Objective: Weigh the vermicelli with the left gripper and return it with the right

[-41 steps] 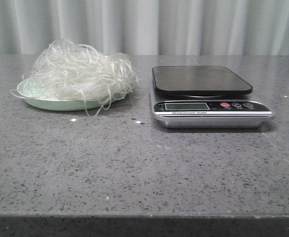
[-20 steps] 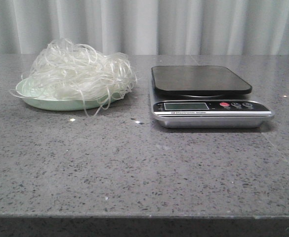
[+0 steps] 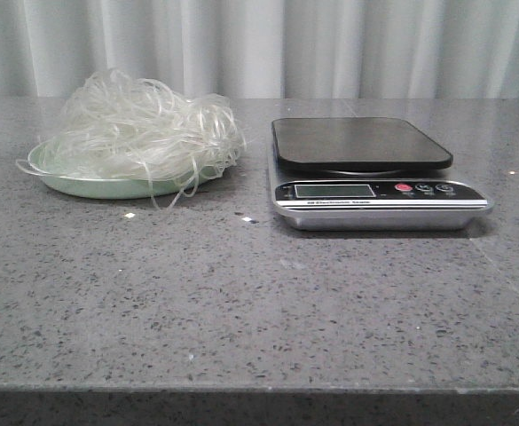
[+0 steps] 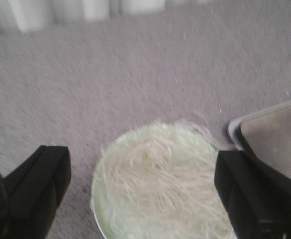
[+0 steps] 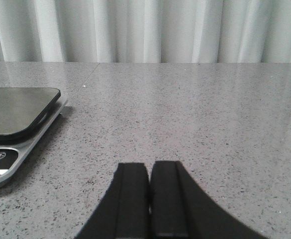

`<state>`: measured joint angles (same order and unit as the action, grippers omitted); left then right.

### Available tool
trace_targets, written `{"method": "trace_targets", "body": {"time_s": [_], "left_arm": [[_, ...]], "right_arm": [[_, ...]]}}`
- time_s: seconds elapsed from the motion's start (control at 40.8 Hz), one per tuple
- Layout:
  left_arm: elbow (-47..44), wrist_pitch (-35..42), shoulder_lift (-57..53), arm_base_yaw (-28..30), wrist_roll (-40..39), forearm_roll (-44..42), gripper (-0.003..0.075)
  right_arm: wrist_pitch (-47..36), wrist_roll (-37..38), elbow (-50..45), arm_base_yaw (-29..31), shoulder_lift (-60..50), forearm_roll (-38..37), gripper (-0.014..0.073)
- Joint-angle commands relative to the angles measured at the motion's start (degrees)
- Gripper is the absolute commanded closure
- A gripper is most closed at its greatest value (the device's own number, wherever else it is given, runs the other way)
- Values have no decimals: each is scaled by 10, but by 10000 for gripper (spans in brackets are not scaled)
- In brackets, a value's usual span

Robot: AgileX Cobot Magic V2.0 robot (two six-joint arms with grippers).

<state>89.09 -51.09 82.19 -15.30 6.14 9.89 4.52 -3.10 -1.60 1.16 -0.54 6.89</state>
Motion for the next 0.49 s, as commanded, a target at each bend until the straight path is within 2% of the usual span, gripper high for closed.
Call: {"method": "trace_targets", "body": {"time_s": [0.0,0.245,0.466], "left_arm": [[43,-25,25,-17,0,15,78],[52,-78,105,-48,0,19,78],[52,-108,164,-48,0,12,78]], "right_arm": [[-49,1,5,4,-10,-6,444],[-49,1,5,4,-10,-6,444],[-49,1,5,4,-10,-6,444]]}}
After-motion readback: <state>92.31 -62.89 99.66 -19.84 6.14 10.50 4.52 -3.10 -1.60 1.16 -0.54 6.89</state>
